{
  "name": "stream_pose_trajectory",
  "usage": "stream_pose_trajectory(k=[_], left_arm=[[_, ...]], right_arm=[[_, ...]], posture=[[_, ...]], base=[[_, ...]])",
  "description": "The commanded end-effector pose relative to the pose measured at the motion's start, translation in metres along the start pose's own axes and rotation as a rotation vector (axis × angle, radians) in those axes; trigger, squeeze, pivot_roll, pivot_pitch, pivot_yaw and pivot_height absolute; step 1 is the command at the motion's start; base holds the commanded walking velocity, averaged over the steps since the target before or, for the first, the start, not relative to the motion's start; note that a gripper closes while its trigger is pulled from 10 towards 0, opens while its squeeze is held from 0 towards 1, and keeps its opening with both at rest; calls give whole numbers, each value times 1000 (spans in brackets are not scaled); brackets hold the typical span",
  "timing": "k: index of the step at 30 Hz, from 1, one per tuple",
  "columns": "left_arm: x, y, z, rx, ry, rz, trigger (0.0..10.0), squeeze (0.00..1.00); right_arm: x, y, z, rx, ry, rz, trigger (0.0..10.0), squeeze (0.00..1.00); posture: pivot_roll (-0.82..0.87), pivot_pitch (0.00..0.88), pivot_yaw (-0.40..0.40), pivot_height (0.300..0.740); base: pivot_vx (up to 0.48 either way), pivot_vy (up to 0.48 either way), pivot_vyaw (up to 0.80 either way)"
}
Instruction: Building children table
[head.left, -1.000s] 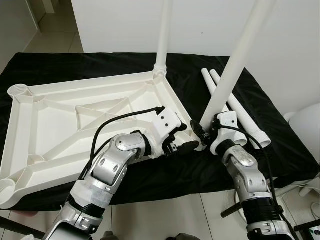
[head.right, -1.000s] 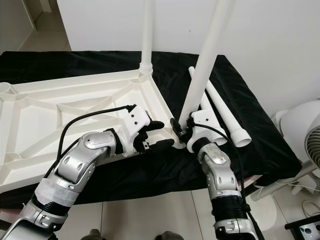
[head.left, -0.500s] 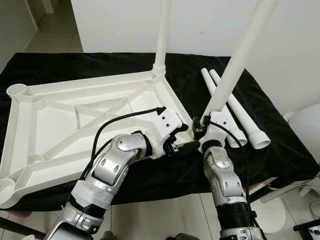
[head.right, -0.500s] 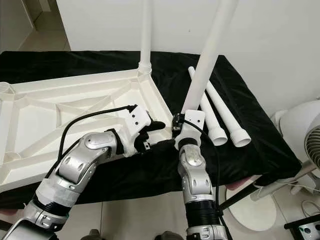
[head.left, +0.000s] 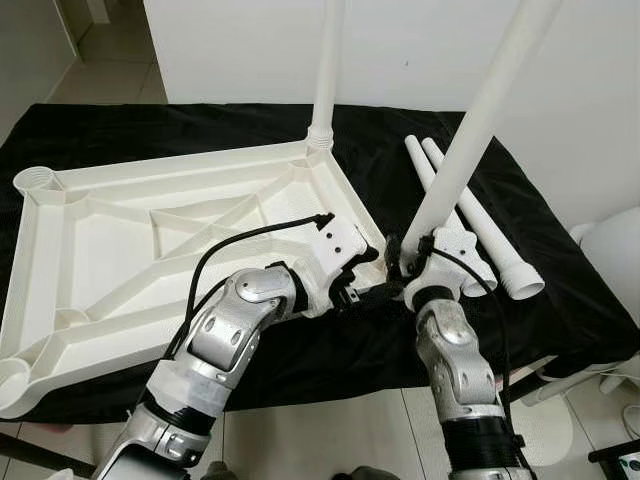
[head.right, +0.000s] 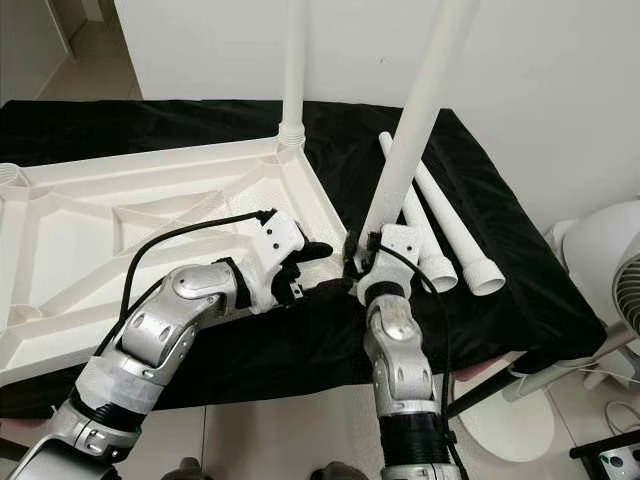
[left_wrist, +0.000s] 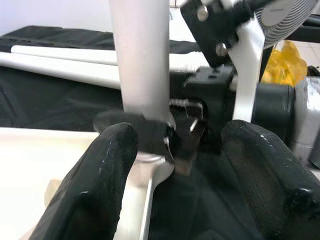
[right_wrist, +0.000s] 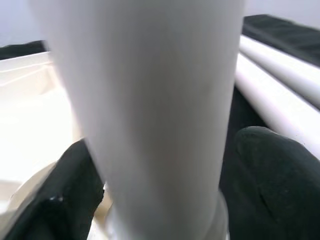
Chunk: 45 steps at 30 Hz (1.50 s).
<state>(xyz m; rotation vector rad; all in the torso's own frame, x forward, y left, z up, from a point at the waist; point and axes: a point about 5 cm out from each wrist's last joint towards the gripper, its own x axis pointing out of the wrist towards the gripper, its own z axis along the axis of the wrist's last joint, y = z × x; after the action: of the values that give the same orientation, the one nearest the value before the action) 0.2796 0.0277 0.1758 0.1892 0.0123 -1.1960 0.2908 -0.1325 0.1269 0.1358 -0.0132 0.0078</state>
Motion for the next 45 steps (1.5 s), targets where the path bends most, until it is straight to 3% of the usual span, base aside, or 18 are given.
stream_pose_trajectory(k=[1, 3, 6, 7, 8, 12, 15, 17, 21, 27, 28, 31, 32, 41, 42, 43, 44, 45], left_arm=[[1, 4, 0, 8, 4, 44, 10000, 0], [0, 6, 0, 21, 10, 43, 10000, 0], [-1, 7, -1, 24, 13, 44, 10000, 0], [-1, 7, -1, 26, 15, 45, 10000, 0], [-1, 8, -1, 27, 15, 47, 10000, 0], [-1, 8, 0, 27, 14, 49, 10000, 0], [-1, 7, 0, 36, 12, 46, 10000, 0], [-1, 7, 0, 36, 12, 46, 10000, 0], [-1, 7, 0, 40, 7, 43, 10000, 0], [0, 7, 1, 43, 3, 44, 10000, 0], [0, 7, 2, 44, 1, 46, 10000, 0], [0, 8, 2, 44, 0, 48, 10000, 0], [0, 8, 2, 45, 0, 50, 10000, 0], [-1, 7, 0, 47, 8, 43, 10000, 0], [-1, 6, 0, 48, 8, 41, 10000, 0], [-1, 6, 0, 48, 8, 41, 10000, 0], [-1, 6, 0, 48, 9, 39, 10000, 0], [-1, 6, 0, 48, 9, 39, 10000, 0]], right_arm=[[-2, 0, 2, 14, -12, 18, 10000, 1000], [-5, -17, 4, -31, -13, 101, 10000, 1000], [-5, -26, 6, -63, -13, 156, 10000, 1000], [-5, -31, 7, -111, -10, 223, 10000, 55], [-5, -33, 8, -133, -12, 280, 10000, 0], [-4, -34, 9, -143, -10, 318, 10000, 0], [9, -36, 15, -201, -17, 438, 10000, 0], [9, -36, 15, -201, -17, 438, 10000, 0], [18, -33, 14, -236, 18, 562, 10000, 0], [24, -31, 12, -240, 41, 605, 9922, 0], [26, -30, 10, -239, 53, 622, 4353, 0], [26, -30, 8, -238, 63, 632, 3765, 0], [26, -30, 5, -238, 72, 646, 0, 0], [21, -38, -6, -201, 94, 623, 0, 0], [20, -39, -7, -189, 93, 599, 4902, 0], [20, -39, -7, -189, 93, 599, 4902, 0], [19, -38, -7, -180, 92, 583, 10000, 0], [19, -38, -7, -180, 92, 583, 10000, 0]], posture=[[6, 0, -41, 740], [7, 0, -33, 740], [8, 0, -35, 740], [11, 0, -35, 740], [12, 0, -36, 740], [14, 0, -36, 740], [18, 0, -45, 740], [18, 0, -45, 740], [25, 0, -52, 740], [32, 0, -57, 740], [36, 0, -59, 740], [36, 0, -59, 740], [40, 0, -60, 740], [37, 0, -56, 740], [37, 0, -56, 740], [37, 0, -56, 740], [36, 0, -54, 740], [36, 0, -54, 740]], base=[[0, 0, 0], [0, 0, 0], [0, 0, 0], [0, 0, 0], [0, 0, 0], [0, 0, 0], [0, 0, 0], [0, 0, 0], [0, 0, 0], [0, 0, 0], [0, 0, 0], [0, 0, 0], [0, 0, 0], [0, 0, 0], [0, 0, 0], [0, 0, 0], [0, 0, 0], [0, 0, 0]])
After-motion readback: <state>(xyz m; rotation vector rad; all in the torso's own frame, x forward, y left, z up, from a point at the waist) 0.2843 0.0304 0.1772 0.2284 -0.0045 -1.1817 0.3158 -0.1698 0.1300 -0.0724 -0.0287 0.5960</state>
